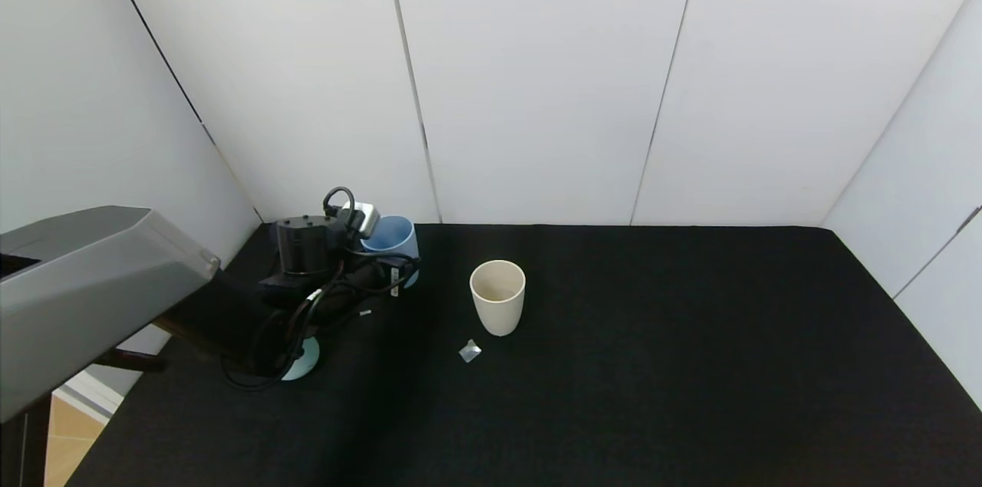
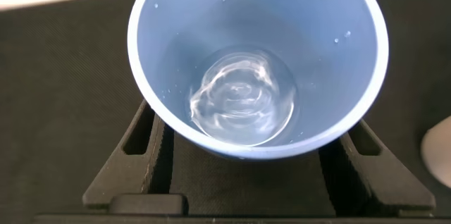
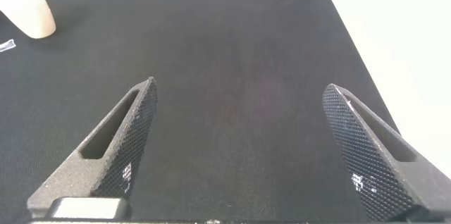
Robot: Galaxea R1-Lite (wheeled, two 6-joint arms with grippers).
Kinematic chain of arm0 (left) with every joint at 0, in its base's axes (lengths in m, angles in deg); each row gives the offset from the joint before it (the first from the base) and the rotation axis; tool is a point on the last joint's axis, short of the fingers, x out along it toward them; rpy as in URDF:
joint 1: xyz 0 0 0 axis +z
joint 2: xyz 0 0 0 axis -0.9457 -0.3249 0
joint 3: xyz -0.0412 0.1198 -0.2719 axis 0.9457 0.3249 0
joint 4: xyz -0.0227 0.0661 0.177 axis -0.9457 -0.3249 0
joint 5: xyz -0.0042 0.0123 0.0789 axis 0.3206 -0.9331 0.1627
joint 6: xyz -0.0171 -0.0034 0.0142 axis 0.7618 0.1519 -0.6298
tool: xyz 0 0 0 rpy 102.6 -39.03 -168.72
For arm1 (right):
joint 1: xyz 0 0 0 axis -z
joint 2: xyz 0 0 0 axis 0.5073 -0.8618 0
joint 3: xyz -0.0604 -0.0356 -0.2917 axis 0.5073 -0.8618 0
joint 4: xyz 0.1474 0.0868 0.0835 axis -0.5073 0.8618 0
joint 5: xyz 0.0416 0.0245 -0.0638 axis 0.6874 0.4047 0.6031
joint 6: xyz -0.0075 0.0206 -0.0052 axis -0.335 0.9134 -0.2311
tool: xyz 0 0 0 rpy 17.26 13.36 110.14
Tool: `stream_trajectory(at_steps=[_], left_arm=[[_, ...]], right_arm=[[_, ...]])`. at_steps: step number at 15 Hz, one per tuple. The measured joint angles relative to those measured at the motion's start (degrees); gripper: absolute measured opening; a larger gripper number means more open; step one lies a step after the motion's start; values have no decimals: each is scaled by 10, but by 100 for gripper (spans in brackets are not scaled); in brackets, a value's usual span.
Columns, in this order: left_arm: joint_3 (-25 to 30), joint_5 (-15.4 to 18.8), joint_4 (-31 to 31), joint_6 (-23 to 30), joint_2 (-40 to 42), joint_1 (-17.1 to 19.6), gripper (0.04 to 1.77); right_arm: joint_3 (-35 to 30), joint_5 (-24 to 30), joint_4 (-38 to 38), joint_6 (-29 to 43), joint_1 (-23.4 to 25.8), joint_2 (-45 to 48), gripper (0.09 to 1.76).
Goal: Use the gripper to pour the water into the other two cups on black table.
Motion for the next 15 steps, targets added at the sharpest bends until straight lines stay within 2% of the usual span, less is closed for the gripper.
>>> stream_trajectory(at_steps=[9, 15], left_arm=[[-8, 1, -103, -11, 113, 6, 119], [6, 1, -171, -22, 200, 16, 119]], right_arm=[[0, 0, 0, 1, 0, 0, 171], [0, 0, -1, 1, 0, 0, 171]])
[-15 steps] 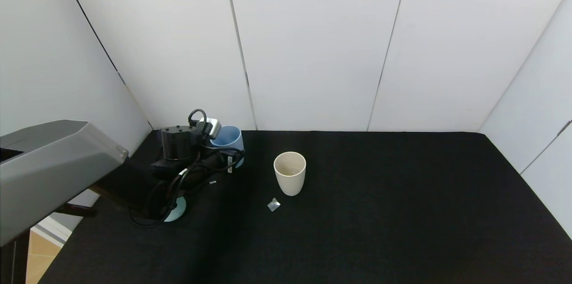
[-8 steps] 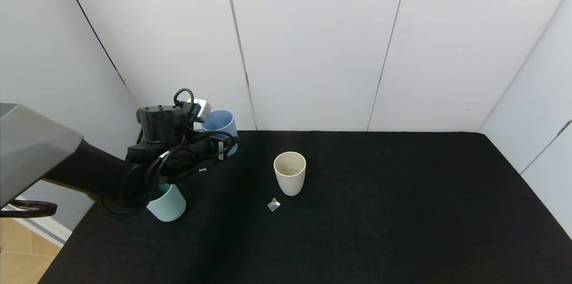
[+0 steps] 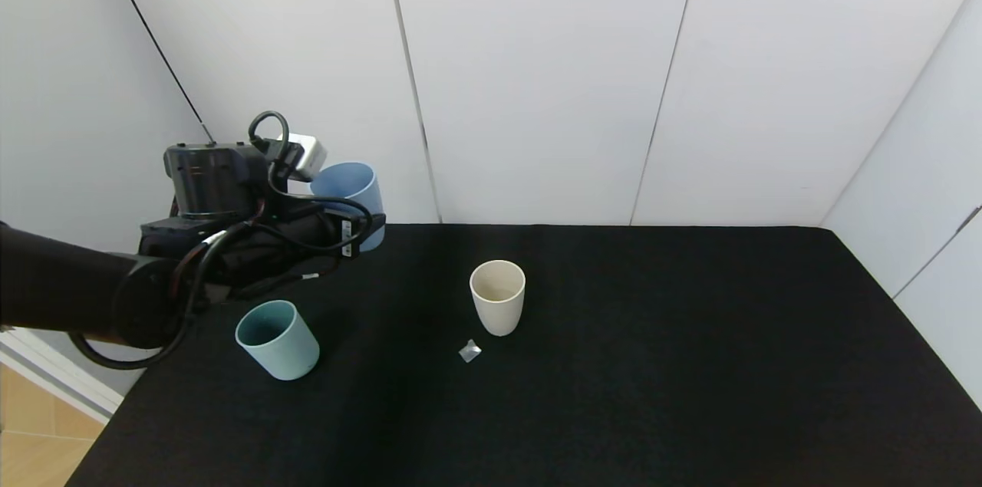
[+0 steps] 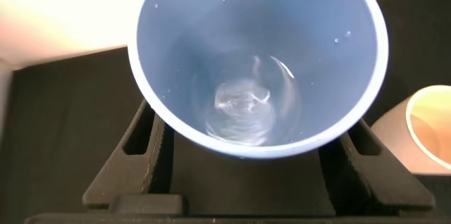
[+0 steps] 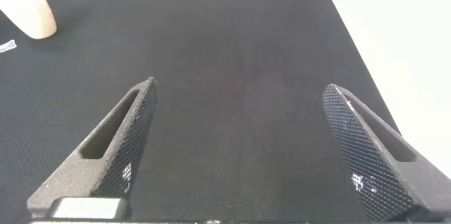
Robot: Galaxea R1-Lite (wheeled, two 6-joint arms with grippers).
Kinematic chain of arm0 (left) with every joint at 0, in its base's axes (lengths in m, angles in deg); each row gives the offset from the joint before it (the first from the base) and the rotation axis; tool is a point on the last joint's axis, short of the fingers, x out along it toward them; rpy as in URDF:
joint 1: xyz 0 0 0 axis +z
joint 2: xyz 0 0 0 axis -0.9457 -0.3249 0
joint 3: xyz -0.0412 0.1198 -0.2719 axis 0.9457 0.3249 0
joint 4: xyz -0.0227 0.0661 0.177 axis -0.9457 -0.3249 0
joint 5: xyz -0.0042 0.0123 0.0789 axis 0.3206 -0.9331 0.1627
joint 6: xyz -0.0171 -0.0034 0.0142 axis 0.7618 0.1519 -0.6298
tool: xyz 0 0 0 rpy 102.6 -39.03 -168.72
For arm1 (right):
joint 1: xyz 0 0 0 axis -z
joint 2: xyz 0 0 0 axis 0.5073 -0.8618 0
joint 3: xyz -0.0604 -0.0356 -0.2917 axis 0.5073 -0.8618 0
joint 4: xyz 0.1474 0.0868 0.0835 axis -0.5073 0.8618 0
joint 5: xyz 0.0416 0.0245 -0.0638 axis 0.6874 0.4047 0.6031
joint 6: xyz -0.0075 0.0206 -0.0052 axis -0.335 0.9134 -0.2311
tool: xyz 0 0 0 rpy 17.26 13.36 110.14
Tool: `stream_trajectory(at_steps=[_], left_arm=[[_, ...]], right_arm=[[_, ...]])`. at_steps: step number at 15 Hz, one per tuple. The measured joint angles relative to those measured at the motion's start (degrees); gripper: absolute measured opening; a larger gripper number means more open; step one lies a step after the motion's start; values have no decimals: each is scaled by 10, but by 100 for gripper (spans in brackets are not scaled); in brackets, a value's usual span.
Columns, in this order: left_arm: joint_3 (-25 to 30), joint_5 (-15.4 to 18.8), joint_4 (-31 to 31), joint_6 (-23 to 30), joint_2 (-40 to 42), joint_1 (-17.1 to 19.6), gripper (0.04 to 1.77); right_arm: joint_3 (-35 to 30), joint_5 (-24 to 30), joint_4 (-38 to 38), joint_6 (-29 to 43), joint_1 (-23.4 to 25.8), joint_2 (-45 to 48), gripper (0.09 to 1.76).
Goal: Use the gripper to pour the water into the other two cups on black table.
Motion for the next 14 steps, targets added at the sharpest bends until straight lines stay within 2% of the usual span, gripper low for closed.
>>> stream_trajectory(at_steps=[5, 8, 14], left_arm=[[21, 4, -54, -15, 75, 32, 118], [42, 8, -80, -34, 119, 64, 118], [98, 9, -86, -92, 180, 137, 118]], right_arm=[[0, 0, 0, 0, 0, 0, 171], [0, 0, 0, 0, 0, 0, 171], [0, 0, 0, 0, 0, 0, 171]])
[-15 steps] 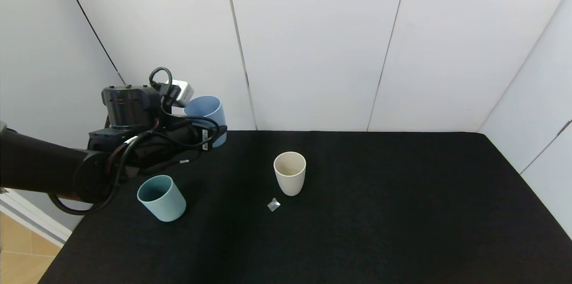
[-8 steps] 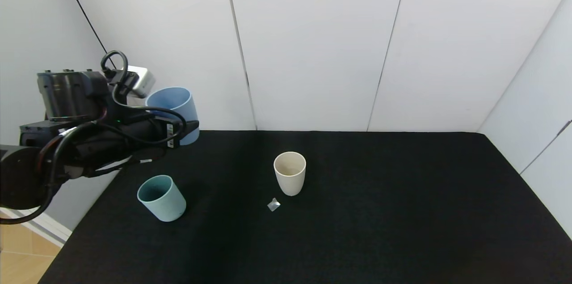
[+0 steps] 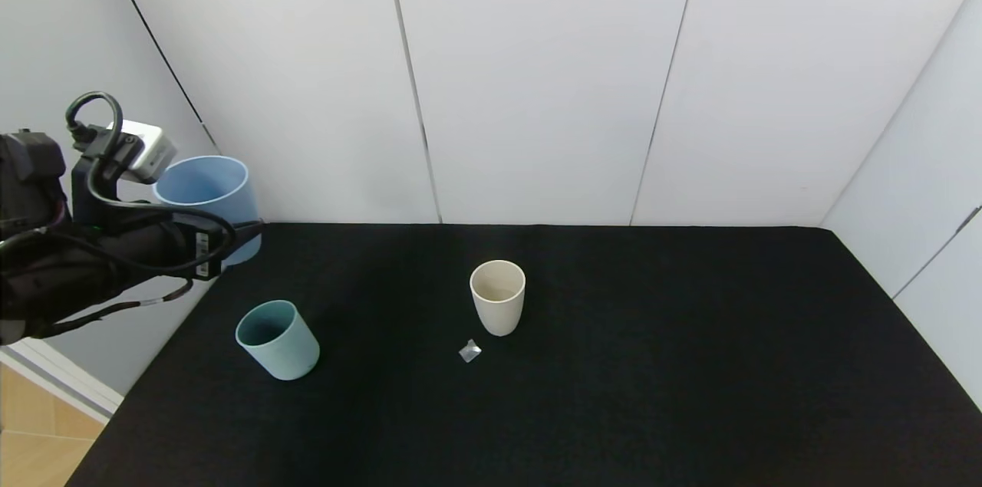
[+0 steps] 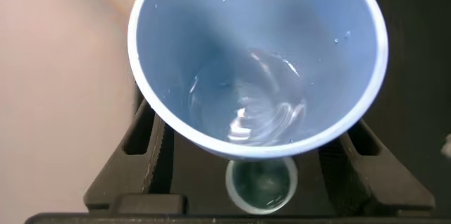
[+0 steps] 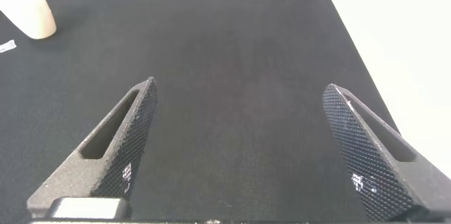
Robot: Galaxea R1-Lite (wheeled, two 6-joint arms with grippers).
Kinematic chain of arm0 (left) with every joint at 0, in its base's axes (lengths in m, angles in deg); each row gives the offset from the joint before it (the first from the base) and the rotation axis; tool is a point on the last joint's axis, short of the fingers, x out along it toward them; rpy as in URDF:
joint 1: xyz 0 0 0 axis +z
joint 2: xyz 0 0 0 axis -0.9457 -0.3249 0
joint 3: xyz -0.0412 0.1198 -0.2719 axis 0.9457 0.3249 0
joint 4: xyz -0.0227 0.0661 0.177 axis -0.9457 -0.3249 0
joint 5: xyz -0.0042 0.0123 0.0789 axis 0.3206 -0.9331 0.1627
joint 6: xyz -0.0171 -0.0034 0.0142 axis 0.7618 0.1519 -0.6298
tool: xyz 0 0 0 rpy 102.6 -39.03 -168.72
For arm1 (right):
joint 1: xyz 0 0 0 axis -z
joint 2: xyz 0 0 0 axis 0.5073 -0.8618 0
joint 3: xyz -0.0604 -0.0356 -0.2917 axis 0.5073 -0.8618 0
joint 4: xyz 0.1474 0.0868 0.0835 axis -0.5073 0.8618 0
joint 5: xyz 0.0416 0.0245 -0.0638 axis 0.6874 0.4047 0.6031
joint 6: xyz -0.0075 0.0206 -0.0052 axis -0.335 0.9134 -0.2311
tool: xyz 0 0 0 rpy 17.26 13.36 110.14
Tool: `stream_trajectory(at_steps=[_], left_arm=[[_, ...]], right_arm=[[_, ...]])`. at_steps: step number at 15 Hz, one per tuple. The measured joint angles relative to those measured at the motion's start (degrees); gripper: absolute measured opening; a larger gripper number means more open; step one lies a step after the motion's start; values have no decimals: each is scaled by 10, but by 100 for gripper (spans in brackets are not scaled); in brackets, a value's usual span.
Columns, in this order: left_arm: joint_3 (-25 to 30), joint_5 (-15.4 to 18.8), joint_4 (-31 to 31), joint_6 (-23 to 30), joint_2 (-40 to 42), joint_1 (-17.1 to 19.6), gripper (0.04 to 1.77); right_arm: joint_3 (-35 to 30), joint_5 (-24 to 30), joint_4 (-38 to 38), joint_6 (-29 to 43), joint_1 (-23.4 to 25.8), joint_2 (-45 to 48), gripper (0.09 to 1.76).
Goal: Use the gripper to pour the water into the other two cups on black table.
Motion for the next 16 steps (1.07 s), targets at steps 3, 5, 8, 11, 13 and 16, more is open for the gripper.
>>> stream_trajectory(at_steps=[3, 5, 8, 11, 13, 16], left_arm=[[33, 0, 0, -32, 23, 34, 118], [52, 0, 0, -51, 33, 54, 118], [72, 0, 1, -82, 41, 76, 118], [95, 0, 2, -108, 44, 104, 118], [107, 0, 2, -121, 45, 120, 118], [121, 0, 2, -144, 41, 134, 118]], right_arm=[[0, 0, 0, 0, 0, 0, 171], [0, 0, 0, 0, 0, 0, 171], [0, 0, 0, 0, 0, 0, 171], [0, 0, 0, 0, 0, 0, 171], [0, 0, 0, 0, 0, 0, 171], [0, 0, 0, 0, 0, 0, 171]])
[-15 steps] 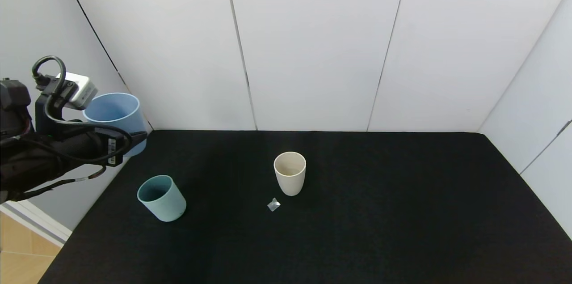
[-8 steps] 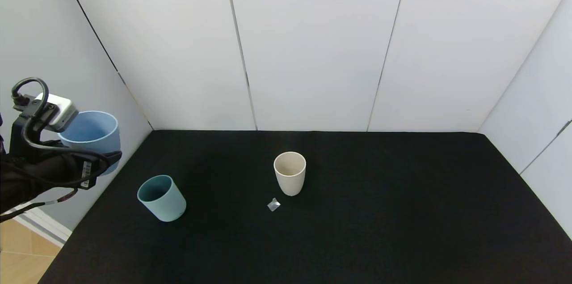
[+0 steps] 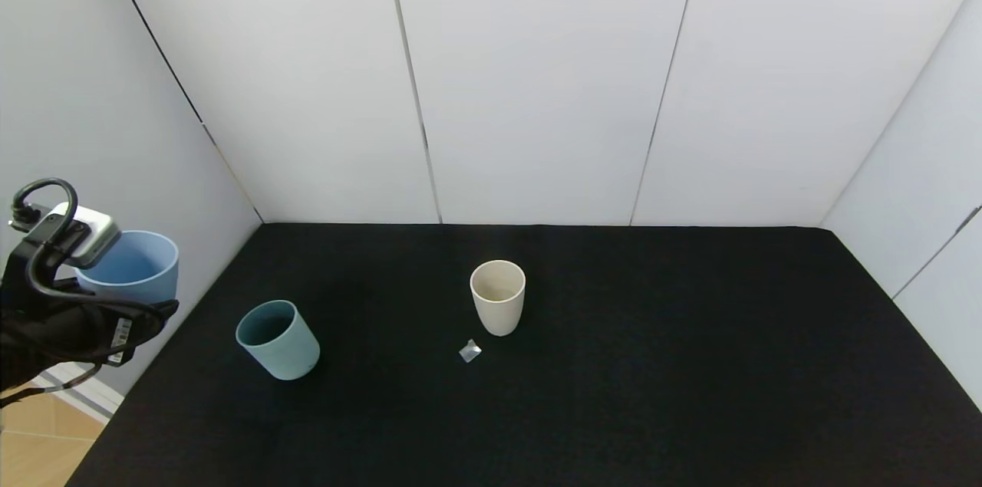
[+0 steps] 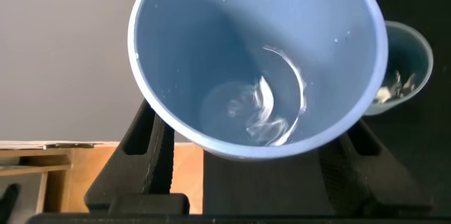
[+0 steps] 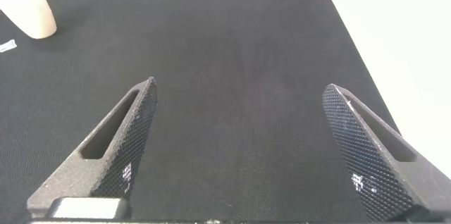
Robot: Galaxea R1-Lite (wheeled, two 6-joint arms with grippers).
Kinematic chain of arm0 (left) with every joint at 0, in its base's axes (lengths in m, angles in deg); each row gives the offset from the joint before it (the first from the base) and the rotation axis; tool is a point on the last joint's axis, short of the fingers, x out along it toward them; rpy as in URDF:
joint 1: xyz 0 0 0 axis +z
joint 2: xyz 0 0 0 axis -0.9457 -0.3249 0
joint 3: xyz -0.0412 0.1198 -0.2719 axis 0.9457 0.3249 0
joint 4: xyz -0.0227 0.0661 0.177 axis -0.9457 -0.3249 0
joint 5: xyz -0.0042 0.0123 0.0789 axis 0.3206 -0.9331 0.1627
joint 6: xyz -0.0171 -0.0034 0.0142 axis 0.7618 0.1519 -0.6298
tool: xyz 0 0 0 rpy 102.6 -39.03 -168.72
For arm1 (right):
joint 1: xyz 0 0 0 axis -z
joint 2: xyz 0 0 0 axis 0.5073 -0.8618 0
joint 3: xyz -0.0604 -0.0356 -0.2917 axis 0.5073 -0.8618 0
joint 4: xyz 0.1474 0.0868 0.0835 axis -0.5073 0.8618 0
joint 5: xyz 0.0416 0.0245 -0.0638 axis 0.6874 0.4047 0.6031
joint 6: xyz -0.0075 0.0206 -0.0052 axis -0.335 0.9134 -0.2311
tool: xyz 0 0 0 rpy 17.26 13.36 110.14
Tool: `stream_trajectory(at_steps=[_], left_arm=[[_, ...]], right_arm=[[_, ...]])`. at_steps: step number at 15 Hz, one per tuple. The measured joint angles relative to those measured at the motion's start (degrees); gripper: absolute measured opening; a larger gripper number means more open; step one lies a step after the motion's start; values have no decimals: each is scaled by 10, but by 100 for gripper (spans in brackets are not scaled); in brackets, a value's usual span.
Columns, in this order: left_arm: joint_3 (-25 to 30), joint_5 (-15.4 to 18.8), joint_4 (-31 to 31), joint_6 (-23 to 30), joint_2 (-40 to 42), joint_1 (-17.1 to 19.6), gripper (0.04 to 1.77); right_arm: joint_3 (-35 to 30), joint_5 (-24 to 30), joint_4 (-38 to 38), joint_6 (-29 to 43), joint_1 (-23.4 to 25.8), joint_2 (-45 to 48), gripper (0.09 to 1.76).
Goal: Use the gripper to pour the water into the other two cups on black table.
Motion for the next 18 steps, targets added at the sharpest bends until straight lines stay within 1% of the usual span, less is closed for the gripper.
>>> stream_trajectory(at_steps=[4, 7, 12, 16, 18], left_arm=[[9, 0, 7, -32, -12, -2, 118], [11, 0, 8, -66, -24, -4, 118], [12, -2, 4, -128, -30, -7, 118], [12, -7, 0, -196, -32, -8, 118], [13, -11, -1, -219, -34, -11, 118]], right_arm=[[0, 0, 0, 0, 0, 0, 171], [0, 0, 0, 0, 0, 0, 171], [0, 0, 0, 0, 0, 0, 171], [0, 0, 0, 0, 0, 0, 171], [0, 0, 0, 0, 0, 0, 171]])
